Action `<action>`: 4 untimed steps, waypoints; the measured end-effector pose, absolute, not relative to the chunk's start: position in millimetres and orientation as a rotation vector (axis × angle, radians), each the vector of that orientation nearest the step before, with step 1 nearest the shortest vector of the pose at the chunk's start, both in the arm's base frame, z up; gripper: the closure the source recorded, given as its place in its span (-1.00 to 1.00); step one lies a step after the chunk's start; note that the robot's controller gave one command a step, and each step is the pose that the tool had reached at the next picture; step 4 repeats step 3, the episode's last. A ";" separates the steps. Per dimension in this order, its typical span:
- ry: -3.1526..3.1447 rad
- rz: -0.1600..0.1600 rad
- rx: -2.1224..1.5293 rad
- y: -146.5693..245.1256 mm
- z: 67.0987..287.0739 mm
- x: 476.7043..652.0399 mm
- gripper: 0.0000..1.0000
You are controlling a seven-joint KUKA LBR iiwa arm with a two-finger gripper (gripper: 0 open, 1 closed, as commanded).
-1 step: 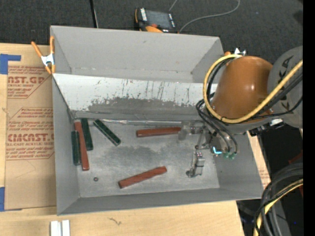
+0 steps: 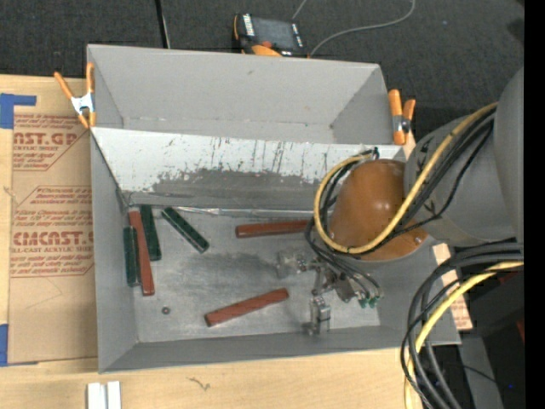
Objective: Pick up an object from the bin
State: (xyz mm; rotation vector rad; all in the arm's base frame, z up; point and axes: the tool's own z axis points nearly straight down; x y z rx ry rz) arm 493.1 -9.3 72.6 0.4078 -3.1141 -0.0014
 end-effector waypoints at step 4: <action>-3.096 0.002 0.602 58.5 238.2 553.7 1.00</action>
Offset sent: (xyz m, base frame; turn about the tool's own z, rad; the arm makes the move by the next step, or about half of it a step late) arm 0.0175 0.0712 -0.0026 -0.0731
